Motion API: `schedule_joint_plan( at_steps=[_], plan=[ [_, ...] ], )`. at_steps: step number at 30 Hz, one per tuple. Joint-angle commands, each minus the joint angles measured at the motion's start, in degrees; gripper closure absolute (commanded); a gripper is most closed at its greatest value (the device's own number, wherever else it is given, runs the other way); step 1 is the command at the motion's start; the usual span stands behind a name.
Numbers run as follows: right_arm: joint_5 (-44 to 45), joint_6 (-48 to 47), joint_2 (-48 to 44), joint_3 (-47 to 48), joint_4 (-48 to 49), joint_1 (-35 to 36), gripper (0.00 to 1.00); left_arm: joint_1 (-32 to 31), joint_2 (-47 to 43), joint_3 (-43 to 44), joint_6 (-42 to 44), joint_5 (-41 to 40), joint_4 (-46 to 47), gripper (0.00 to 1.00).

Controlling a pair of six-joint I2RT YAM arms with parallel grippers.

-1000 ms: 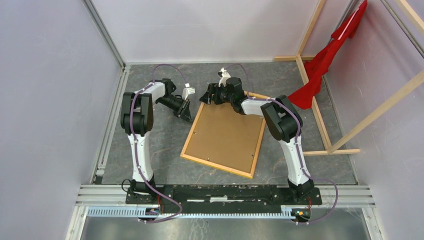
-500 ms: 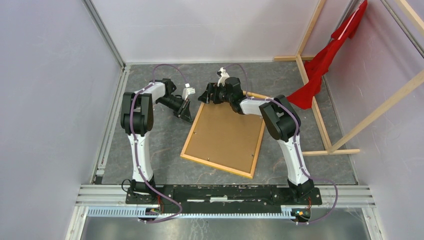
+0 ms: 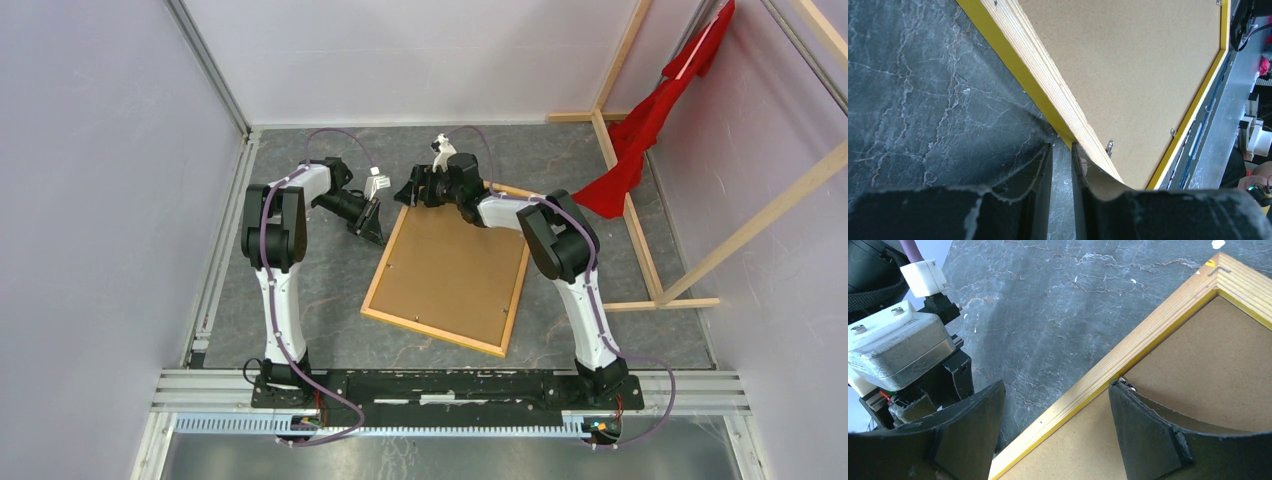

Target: Put the photo into the frame

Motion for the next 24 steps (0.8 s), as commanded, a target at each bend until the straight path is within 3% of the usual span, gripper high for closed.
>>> schedule_joint_plan(
  at_steps=[1,7,10,14,19,24],
  plan=[
    [1.2,-1.3,1.5,2.9,-2.2,0.3,0.17,-0.6,-0.1,-1.0,1.4,-1.2,0.3,0.72],
    [1.1,-2.9,-2.8,1.7,-3.0,0.0,0.16,-0.5,-0.8,-0.8,2.0,-1.5,-0.9,0.71],
    [2.9,-4.3,-8.7,-2.1,-4.5,-1.3,0.1,0.1,-1.1,0.8,3.2,-2.0,-2.7,0.69],
    [8.8,-5.9,-21.5,-13.3,-7.1,-4.9,0.02,0.8,-3.0,0.8,6.4,-5.7,-5.0,0.67],
    [24.8,-8.1,-37.9,-29.9,-16.2,-9.6,0.02,0.8,-7.1,-5.1,9.7,-12.3,-3.3,0.66],
    [32.3,-7.9,-50.3,-45.5,-17.7,-12.8,0.02,0.3,-10.2,-11.0,11.0,-17.2,-0.2,0.66]
  ],
)
